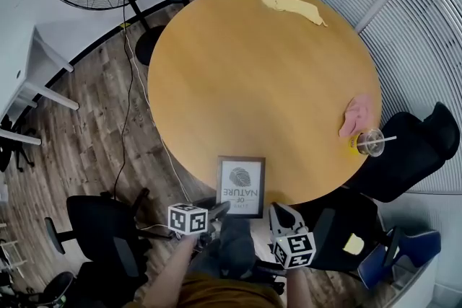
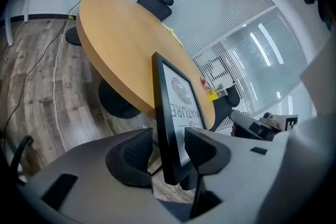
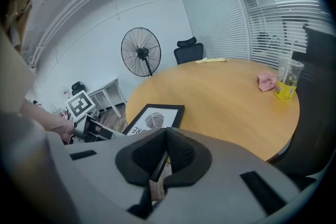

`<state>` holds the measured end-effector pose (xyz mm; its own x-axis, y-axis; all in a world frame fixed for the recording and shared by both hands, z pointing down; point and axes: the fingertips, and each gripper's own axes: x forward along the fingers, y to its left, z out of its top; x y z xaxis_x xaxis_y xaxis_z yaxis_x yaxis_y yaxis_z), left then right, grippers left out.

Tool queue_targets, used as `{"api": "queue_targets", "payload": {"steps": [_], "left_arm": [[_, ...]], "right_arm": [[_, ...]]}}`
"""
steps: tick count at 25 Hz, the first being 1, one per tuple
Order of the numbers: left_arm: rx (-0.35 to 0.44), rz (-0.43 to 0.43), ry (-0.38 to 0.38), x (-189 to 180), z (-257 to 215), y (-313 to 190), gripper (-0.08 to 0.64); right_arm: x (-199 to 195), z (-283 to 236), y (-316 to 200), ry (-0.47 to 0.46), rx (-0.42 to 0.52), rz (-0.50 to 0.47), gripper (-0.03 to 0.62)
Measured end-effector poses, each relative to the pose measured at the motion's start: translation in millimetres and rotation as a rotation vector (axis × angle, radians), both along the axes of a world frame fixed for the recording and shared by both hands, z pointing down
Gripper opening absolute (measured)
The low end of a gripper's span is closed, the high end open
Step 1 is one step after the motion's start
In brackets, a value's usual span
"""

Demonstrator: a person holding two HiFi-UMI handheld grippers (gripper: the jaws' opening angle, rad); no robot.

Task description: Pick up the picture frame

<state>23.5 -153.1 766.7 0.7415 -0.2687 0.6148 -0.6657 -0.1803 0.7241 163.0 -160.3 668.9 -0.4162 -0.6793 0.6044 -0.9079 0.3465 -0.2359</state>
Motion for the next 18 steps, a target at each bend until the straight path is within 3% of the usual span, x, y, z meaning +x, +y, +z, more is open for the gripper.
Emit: {"api": "queue_targets", "payload": {"steps": [9,18], "left_arm": [[-0.062,0.051,0.089,17,-1,5,0.224],[-0.136,0.049,0.144,23,-3,9,0.161]], "right_arm": [[10,0,-5,0.001,-0.005,0.018,0.012],[12,-3,-5,-0.011,-0.005,0.036,0.012]]}}
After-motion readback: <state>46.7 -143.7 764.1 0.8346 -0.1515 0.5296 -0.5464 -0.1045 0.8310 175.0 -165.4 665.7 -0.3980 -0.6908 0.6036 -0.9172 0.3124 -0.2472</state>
